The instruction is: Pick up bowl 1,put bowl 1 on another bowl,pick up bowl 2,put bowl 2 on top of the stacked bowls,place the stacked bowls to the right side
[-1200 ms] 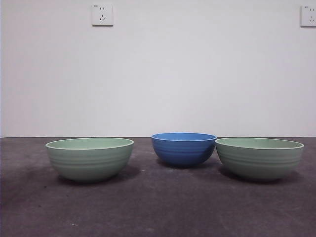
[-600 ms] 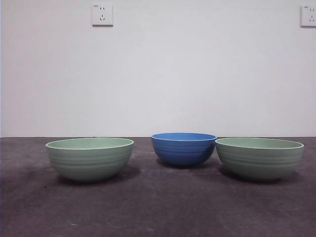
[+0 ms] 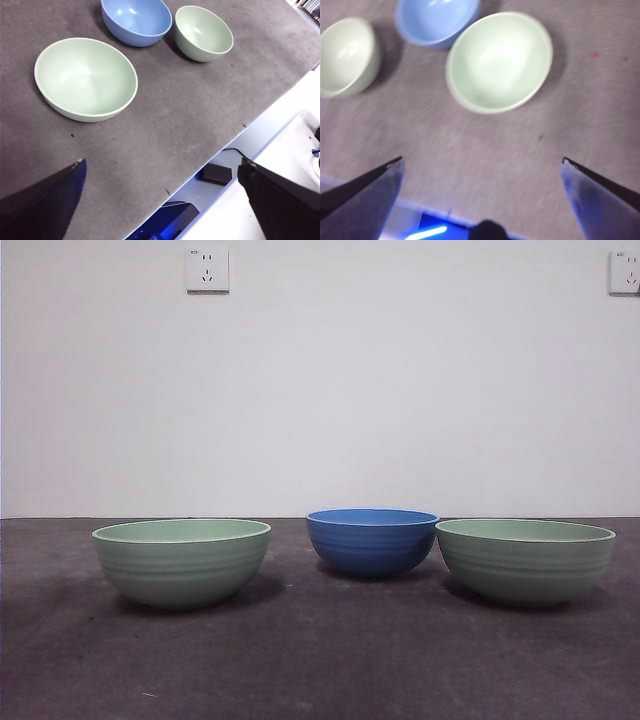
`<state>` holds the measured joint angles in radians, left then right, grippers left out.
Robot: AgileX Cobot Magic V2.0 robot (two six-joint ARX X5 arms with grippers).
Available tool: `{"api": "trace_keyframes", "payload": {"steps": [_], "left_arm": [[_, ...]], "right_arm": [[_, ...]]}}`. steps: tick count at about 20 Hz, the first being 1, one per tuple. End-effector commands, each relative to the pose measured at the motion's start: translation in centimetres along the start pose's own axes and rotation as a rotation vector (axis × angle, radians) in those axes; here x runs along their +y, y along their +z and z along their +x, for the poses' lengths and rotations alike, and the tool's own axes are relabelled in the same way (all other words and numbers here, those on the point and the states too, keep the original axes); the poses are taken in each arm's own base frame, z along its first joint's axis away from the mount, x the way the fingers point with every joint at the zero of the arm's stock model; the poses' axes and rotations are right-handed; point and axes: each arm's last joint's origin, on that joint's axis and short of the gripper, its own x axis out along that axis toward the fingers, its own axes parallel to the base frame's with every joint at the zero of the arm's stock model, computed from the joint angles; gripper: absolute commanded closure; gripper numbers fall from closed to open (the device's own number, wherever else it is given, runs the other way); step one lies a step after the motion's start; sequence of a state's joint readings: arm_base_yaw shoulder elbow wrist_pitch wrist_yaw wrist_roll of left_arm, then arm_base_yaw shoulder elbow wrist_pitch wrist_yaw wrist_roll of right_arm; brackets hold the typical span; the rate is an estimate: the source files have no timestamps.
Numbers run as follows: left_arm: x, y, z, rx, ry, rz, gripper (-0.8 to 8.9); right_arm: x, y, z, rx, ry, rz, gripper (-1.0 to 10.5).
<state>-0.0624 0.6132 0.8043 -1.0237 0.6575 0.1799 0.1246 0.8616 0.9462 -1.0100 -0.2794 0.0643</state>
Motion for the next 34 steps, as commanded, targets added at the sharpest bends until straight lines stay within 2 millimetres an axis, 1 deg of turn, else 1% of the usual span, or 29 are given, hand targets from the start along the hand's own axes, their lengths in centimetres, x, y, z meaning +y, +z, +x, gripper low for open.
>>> {"api": "trace_keyframes", "payload": {"steps": [1, 4, 7, 8, 13, 16, 20, 24, 25, 30, 34], "left_arm": [[-0.1, 0.1, -0.1, -0.005, -0.001, 0.006, 1.84], [-0.1, 0.1, -0.1, -0.005, -0.001, 0.006, 1.84], [-0.1, 0.1, -0.1, -0.005, -0.001, 0.006, 1.84], [-0.1, 0.1, -0.1, -0.005, -0.001, 0.005, 1.84], [-0.1, 0.1, -0.1, -0.005, -0.001, 0.006, 1.84], [-0.1, 0.1, -0.1, -0.005, -0.001, 0.006, 1.84], [-0.1, 0.1, -0.1, -0.005, -0.001, 0.006, 1.84], [-0.1, 0.1, -0.1, -0.005, -0.001, 0.006, 1.84], [-0.1, 0.1, -0.1, -0.005, -0.001, 0.006, 1.84], [-0.1, 0.1, -0.1, -0.005, -0.001, 0.005, 1.84], [-0.1, 0.1, -0.1, -0.005, -0.001, 0.006, 1.84]], "right_arm": [[-0.5, 1.4, 1.9, 0.01, -0.036, 0.057, 3.5], [-1.2, 2.9, 4.6, 0.034, -0.056, 0.079, 3.7], [-2.0, 4.0, 7.5, 0.069, -0.06, 0.099, 4.7], [-2.3, 4.2, 8.4, 0.084, -0.062, 0.108, 4.8], [-3.4, 4.8, 12.5, 0.151, -0.071, 0.143, 4.8], [-4.0, 4.9, 14.3, 0.171, -0.098, 0.152, 4.9], [-4.5, 5.0, 15.8, 0.179, -0.123, 0.154, 6.1], [-4.7, 5.0, 16.5, 0.18, -0.123, 0.154, 7.6], [-4.7, 5.0, 16.7, 0.182, -0.122, 0.154, 7.7], [-5.0, 4.7, 17.7, 0.218, -0.126, 0.163, 7.7], [-5.1, 4.8, 17.9, 0.206, -0.128, 0.16, 8.7]]}}
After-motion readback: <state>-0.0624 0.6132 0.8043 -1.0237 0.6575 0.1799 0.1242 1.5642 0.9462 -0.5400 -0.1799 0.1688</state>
